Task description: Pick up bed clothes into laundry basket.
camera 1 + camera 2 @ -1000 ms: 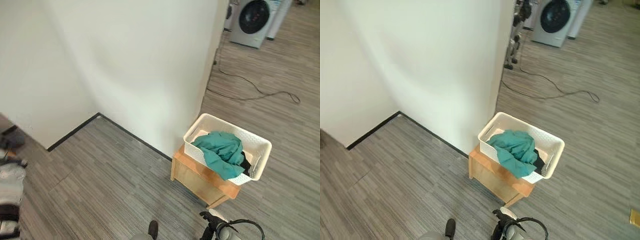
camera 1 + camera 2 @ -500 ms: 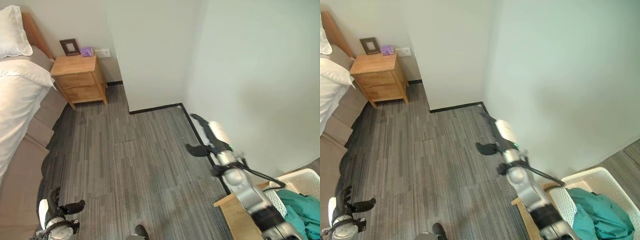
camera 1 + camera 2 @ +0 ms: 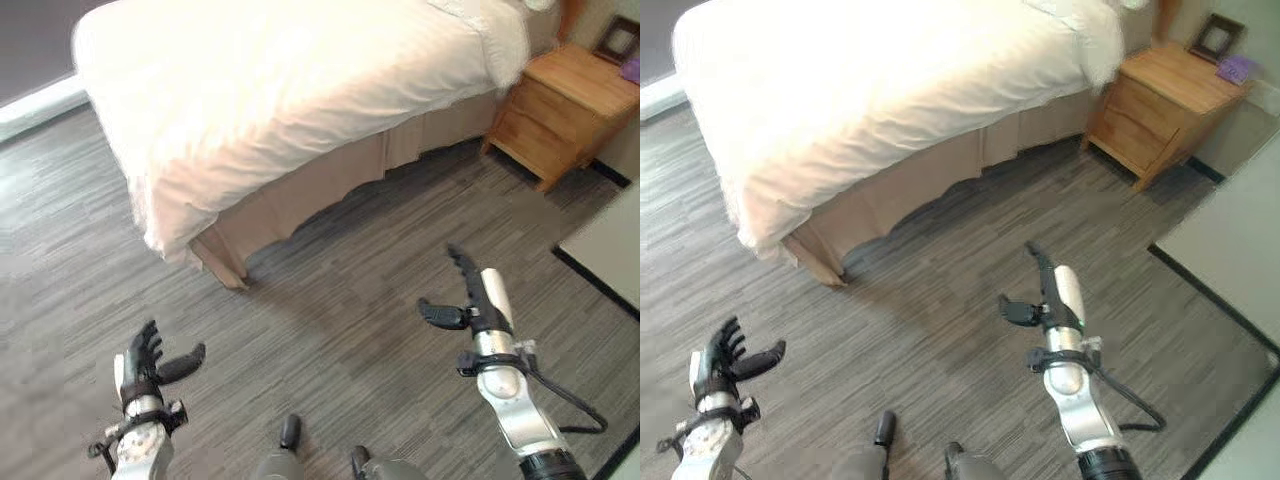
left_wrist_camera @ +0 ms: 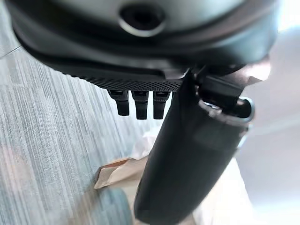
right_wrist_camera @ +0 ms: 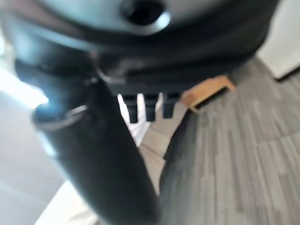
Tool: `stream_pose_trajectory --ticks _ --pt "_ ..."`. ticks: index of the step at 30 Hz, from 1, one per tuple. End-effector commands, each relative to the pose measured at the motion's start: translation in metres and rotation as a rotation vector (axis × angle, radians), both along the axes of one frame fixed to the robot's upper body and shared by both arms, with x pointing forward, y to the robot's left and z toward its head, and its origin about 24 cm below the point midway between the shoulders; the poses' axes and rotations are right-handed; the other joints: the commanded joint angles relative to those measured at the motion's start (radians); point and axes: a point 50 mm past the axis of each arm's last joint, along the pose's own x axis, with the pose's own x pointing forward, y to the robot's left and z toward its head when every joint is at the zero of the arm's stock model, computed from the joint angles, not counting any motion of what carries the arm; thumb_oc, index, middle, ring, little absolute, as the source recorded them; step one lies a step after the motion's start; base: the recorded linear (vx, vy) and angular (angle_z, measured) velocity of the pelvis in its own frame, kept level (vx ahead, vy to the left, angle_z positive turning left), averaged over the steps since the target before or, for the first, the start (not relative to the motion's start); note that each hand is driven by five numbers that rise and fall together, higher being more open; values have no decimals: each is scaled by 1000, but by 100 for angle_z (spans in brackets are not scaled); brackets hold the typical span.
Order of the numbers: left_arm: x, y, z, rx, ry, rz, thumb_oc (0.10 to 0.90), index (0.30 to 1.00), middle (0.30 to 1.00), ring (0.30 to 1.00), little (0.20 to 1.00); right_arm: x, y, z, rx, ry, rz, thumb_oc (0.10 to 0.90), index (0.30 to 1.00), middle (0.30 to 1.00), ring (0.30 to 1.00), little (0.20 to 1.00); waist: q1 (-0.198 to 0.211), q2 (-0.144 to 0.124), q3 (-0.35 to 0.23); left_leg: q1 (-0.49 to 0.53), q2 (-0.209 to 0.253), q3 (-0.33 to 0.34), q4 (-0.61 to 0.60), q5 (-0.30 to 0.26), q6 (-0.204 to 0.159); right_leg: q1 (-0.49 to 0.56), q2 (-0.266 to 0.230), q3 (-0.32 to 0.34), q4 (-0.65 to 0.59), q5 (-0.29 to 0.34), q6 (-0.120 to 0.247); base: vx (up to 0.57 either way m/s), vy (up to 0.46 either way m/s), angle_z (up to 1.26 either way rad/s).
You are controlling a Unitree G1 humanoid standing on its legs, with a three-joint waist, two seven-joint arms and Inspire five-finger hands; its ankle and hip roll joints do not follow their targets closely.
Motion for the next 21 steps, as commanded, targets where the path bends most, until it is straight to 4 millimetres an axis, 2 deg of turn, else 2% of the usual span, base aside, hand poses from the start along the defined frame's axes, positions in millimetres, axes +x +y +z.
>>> stream_pose_trajectory --ticks 1,2,3,4,5,6,7,8,9,10,12,15,16,17,18,21 --pt "31 9 83 205 -363 -79 800 900 900 900 900 18 20 63 -8 -307 125 800 900 900 900 900 -31 -84 -42 -69 21 81 -28 45 -29 165 -258 59 -294 52 217 -501 -237 90" --pt "40 2 95 174 -433 -110 800 900 900 900 900 18 16 69 -37 -317 122 800 900 900 900 900 -87 -111 -33 -34 115 460 87 -5 3 162 -270 -79 -290 57 211 -714 -338 110" --pt "41 -3 99 189 -445 -154 800 900 900 900 900 14 16 71 -22 -329 122 800 900 900 900 900 -105 -123 -36 -5 124 537 194 -61 5 150 -282 -131 -290 81 197 -582 -272 268" --pt "41 -3 99 191 -443 -156 800 900 900 900 900 14 16 70 -20 -327 121 800 900 900 900 900 -108 -124 -35 -16 129 529 222 -80 5 157 -282 -137 -293 79 199 -348 -152 291" --pt "43 -7 100 193 -448 -190 800 900 900 900 900 10 12 70 -2 -332 112 800 900 900 900 900 -126 -138 -47 11 139 568 325 -128 6 149 -299 -187 -288 94 191 -130 29 229" --pt "42 -13 97 166 -436 -231 800 900 900 900 900 4 6 68 13 -328 91 800 900 900 900 900 -175 -116 -95 144 165 650 240 -181 -7 141 -307 -273 -279 87 214 -127 30 49" --pt "42 -13 96 163 -432 -231 800 900 900 900 900 4 6 68 12 -324 91 800 900 900 900 900 -176 -116 -96 155 157 652 222 -176 -4 146 -311 -274 -280 87 217 -3 223 87" --pt "42 -16 97 193 -424 -248 800 900 900 900 900 -2 -2 69 -1 -330 65 800 900 900 900 900 -183 -111 -106 159 143 635 152 -130 -22 147 -330 -304 -275 107 224 -24 206 120" --pt "46 -20 98 191 -426 -272 800 900 900 900 900 -5 -4 65 15 -321 46 800 900 900 900 900 -190 -109 -111 158 133 624 113 -109 -28 146 -336 -324 -265 114 230 -31 197 80" --pt "46 -21 98 191 -426 -274 800 900 900 900 900 -5 -4 65 15 -320 43 800 900 900 900 900 -192 -110 -112 159 129 619 103 -102 -28 147 -338 -330 -264 114 231 -14 97 44" --pt "45 -26 98 197 -429 -310 800 900 900 900 900 -8 -1 64 49 -337 33 800 900 900 900 900 -205 -103 -126 194 96 600 -2 -86 -12 136 -348 -334 -252 122 248 7 145 67" --pt "44 -26 98 198 -428 -311 800 900 900 900 900 -8 -1 64 50 -336 32 800 900 900 900 900 -205 -104 -127 197 92 600 -9 -82 -11 137 -350 -335 -252 122 249 -24 60 27" --pt "43 -29 96 193 -421 -328 800 900 900 900 900 -8 2 63 63 -341 35 800 900 900 900 900 -204 -107 -125 193 88 614 -12 -65 3 124 -357 -348 -246 141 247 -18 123 29" --pt "41 -31 91 178 -404 -334 800 900 900 900 900 -7 5 62 70 -336 44 800 900 900 900 900 -201 -113 -130 208 78 594 -19 -85 1 129 -367 -331 -244 135 260 -80 148 24" --pt "39 -32 89 182 -392 -343 800 900 900 900 900 -7 8 61 69 -330 55 800 900 900 900 900 -200 -120 -125 205 75 613 -14 -74 14 121 -374 -343 -239 155 259 71 98 13" --pt "37 -32 88 197 -383 -355 800 900 900 900 900 -6 11 58 73 -318 68 800 900 900 900 900 -196 -123 -130 218 66 596 -19 -94 11 130 -381 -328 -244 148 270 15 44 5"
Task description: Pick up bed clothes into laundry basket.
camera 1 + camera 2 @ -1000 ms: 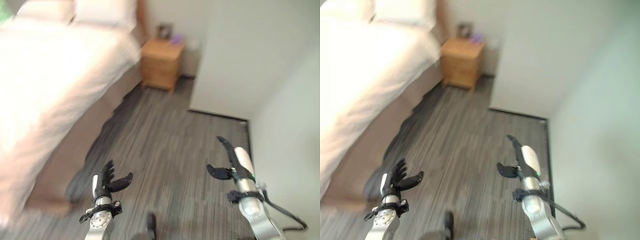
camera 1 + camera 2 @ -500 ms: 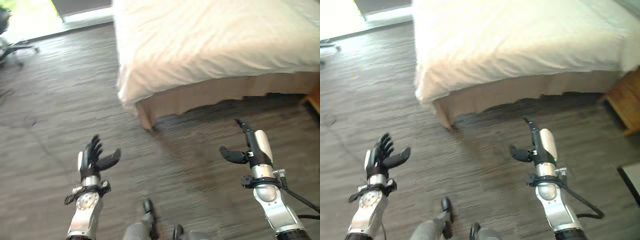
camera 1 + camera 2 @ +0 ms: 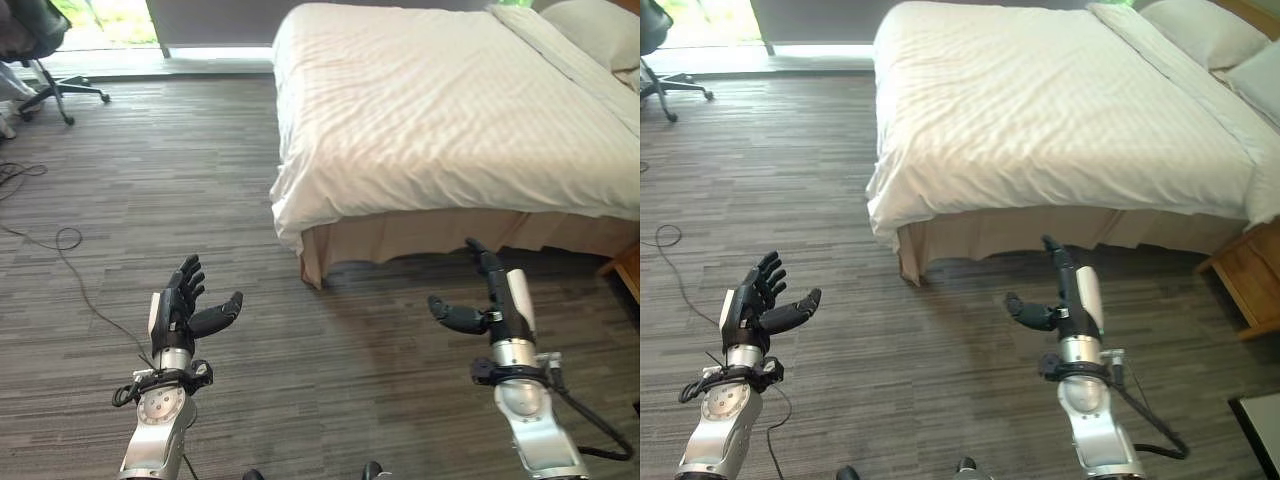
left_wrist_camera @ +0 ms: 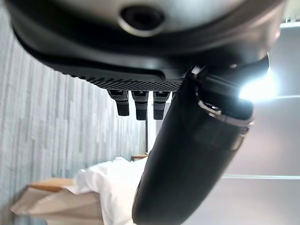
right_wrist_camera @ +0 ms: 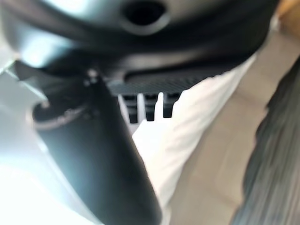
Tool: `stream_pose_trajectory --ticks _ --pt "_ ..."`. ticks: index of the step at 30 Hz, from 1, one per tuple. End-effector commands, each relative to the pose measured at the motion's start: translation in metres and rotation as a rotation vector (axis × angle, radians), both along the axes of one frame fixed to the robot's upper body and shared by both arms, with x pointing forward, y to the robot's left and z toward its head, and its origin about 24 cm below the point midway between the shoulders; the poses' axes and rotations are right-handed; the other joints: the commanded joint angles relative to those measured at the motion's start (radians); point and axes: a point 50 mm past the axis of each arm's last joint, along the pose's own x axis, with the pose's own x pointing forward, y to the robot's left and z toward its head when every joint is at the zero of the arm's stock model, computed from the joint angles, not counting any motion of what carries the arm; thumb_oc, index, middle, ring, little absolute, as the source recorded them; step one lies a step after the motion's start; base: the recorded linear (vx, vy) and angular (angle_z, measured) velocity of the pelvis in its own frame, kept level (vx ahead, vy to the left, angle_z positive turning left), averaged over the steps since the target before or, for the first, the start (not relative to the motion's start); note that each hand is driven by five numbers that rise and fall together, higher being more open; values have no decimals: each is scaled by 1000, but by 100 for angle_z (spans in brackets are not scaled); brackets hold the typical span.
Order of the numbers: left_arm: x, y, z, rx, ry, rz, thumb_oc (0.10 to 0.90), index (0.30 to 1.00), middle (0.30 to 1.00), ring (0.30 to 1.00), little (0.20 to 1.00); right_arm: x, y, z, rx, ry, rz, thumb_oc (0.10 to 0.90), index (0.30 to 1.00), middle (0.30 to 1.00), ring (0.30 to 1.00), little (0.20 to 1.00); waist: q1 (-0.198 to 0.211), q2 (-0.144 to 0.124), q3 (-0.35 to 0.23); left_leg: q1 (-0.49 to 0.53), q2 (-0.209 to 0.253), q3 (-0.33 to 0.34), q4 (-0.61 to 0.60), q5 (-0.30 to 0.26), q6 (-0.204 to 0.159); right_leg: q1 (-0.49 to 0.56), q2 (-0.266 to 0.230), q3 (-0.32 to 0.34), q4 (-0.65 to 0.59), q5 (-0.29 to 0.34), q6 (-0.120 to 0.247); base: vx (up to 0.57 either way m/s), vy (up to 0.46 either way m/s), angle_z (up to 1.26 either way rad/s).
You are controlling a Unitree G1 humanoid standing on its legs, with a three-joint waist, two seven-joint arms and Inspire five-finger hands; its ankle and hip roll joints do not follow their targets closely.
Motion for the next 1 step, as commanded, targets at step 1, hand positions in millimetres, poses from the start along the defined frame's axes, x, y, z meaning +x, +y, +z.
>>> stream_pose_trajectory --ticks 1 --pt "8 6 53 142 -244 -52 800 900 900 900 900 18 -10 56 -30 -276 -11 800 900 900 900 900 -10 -21 -39 23 95 -27 11 -63 -72 -16 -75 40 -12 -59 100 -4 12 9"
